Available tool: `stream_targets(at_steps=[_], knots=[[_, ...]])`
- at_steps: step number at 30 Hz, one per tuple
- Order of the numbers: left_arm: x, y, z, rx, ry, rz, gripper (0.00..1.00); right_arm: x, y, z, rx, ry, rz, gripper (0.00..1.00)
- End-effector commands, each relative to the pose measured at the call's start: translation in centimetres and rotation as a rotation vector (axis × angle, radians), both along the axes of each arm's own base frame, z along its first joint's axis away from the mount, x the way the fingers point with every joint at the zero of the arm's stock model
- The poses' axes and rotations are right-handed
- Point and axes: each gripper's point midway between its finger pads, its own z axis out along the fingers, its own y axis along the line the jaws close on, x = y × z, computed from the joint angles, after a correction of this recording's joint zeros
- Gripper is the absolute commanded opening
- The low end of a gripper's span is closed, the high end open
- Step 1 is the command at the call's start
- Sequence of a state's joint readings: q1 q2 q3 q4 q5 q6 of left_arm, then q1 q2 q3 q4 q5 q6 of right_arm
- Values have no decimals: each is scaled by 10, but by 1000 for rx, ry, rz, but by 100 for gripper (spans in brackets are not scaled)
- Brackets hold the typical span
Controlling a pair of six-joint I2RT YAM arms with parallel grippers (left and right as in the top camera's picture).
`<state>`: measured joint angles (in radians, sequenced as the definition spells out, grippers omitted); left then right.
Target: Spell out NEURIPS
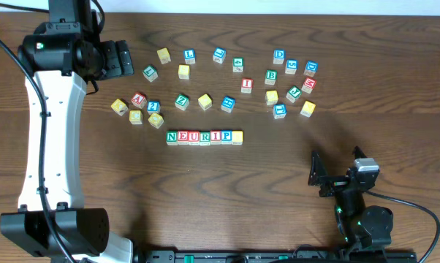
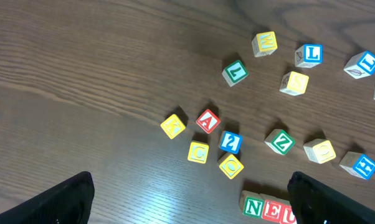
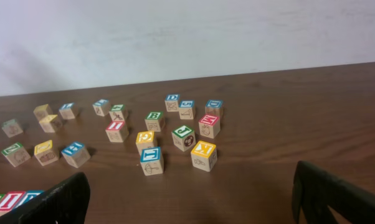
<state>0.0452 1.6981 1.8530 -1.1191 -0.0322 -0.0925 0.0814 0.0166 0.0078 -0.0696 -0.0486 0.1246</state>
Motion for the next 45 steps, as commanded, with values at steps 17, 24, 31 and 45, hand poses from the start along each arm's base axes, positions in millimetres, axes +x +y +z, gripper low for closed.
stream_targets(at_steps=[17, 24, 31, 45], knots=[[1, 3, 7, 8, -17, 2, 98, 0, -3, 1, -9, -7, -13, 99], [1, 5, 8, 23, -19, 5, 98, 0, -3, 1, -10, -7, -13, 99], [-7, 12, 24, 59, -56, 27, 98, 0, -3, 1, -10, -7, -13, 99], [-36, -13, 51, -30, -438, -56, 98, 0, -3, 1, -9, -7, -13, 99]])
